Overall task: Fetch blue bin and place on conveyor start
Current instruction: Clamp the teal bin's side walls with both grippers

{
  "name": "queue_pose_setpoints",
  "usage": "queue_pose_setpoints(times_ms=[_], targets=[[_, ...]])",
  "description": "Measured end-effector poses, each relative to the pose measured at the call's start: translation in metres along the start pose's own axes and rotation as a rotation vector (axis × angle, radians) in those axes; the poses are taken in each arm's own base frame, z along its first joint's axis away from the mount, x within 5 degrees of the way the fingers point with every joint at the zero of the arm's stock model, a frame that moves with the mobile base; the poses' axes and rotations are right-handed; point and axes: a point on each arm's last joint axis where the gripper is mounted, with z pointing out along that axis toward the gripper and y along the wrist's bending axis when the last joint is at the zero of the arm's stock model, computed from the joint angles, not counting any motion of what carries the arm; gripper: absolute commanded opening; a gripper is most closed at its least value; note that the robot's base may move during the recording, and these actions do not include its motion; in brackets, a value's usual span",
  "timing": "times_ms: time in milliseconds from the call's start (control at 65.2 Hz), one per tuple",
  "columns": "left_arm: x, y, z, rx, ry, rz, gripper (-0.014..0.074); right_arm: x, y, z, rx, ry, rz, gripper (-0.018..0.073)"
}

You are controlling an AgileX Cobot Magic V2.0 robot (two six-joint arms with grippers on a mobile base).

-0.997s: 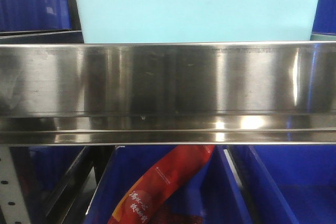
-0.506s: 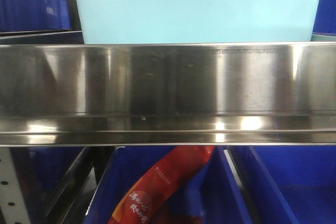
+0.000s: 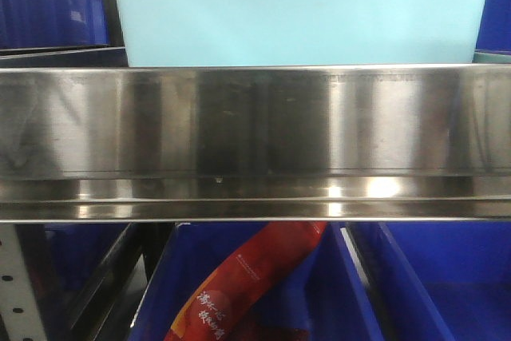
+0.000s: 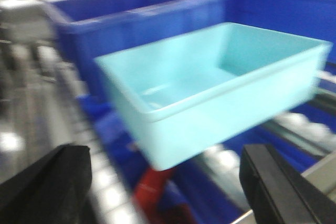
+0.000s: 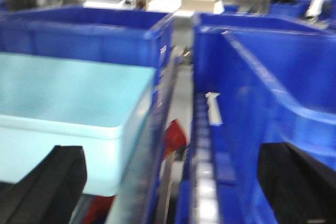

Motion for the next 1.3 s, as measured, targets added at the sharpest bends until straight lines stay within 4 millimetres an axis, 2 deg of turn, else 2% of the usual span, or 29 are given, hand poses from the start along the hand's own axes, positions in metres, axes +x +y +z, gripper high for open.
queue_pose_setpoints(times_ms=[107,215,307,445,537,660,783,890,1074,1304], targets=[[-0.024,-0.009,0.032,0.065,0.062,-0.016,0.0473,-0.016,0.006,0.019,-0.063,0.106,-0.016,0.0559],[-0.048,-0.014,0.073,0.087,0.158,-0.038,0.0473,-0.034,0.01,0.043,-0.098,0.234,-0.024,0.0559],[-0.064,-0.016,0.103,0.089,0.24,-0.072,0.0473,-0.055,0.011,0.06,-0.107,0.288,-0.027,0.0559],[-0.094,-0.012,0.133,0.031,0.292,-0.113,0.0473,-0.086,0.013,0.086,-0.118,0.361,-0.016,0.0559],[-0.107,-0.005,0.152,-0.054,0.343,-0.128,0.0473,-0.104,0.014,0.106,-0.121,0.412,0.005,0.0559],[-0.114,0.005,0.174,-0.177,0.434,-0.138,0.0473,-0.118,0.015,0.135,-0.129,0.5,0.011,0.0559],[-0.112,0.017,0.197,-0.23,0.533,-0.193,0.0473,-0.12,0.017,0.167,-0.135,0.589,0.01,0.0559],[-0.1,0.033,0.219,-0.261,0.598,-0.241,0.0473,-0.113,0.018,0.197,-0.133,0.66,0.024,0.0559],[-0.07,0.055,0.25,-0.293,0.703,-0.3,0.0473,-0.084,0.019,0.241,-0.127,0.766,0.04,0.0559],[-0.04,0.063,0.278,-0.31,0.792,-0.311,0.0473,-0.048,0.02,0.277,-0.123,0.871,0.048,0.0559]])
